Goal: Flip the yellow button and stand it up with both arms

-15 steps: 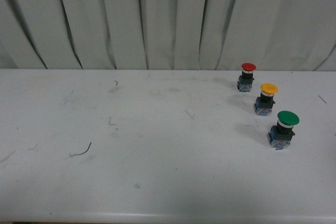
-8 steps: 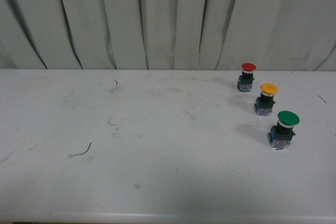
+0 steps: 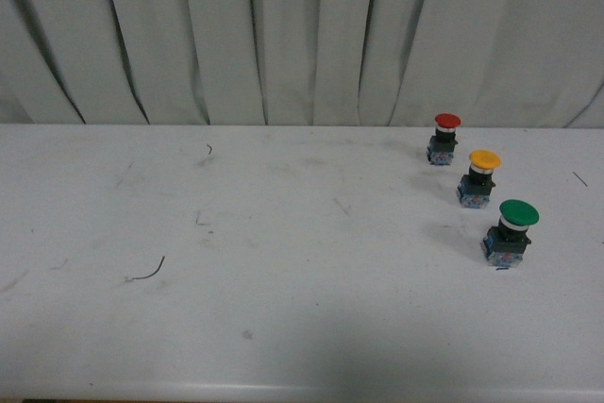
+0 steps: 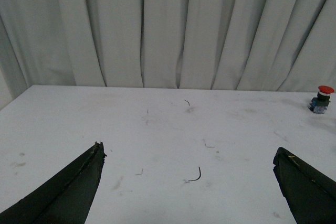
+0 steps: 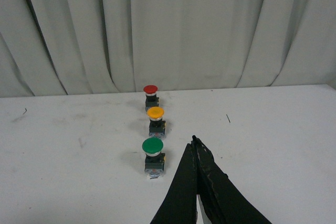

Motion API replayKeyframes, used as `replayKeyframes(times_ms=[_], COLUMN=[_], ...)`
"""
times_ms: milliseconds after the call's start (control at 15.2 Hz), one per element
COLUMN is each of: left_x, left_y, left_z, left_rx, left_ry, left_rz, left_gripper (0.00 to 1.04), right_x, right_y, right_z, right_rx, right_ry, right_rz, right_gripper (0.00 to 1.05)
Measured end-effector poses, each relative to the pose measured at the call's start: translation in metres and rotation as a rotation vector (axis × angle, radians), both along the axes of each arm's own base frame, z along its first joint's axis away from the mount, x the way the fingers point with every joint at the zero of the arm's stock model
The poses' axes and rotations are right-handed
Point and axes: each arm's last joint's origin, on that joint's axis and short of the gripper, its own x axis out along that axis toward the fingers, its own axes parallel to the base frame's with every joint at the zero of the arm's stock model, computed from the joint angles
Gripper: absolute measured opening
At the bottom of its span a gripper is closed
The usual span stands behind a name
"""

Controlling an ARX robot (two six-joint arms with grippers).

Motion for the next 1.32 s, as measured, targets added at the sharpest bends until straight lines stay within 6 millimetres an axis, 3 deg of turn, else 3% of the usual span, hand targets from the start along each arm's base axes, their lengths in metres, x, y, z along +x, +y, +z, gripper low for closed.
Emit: replayKeyframes(times_ms=[263,1185,1251,1317], left_x=[0.000,0.000,0.000,0.000], left_y=[0.000,0.000,0.000,0.000], left_z=[0.000,0.000,0.000,0.000], left_rx=[0.000,0.000,0.000,0.000], left_ry=[0.000,0.000,0.000,0.000], left_rz=[0.000,0.000,0.000,0.000], left_gripper=[0.98,0.98,0.98,0.98], right_x=[-0.008,-0.030,-0.030,-0.030], right_y=[0.000,0.000,0.000,0.000], right_z=[-0.009,-0.011,-0.012,-0.011], right_rx=[0.000,0.000,-0.001,-0.001], right_ry=[-0.003,-0.012,-0.008,-0.010], right_rz=[0.000,0.000,0.000,0.000], right_gripper=[0.02,0.02,0.07,0.20])
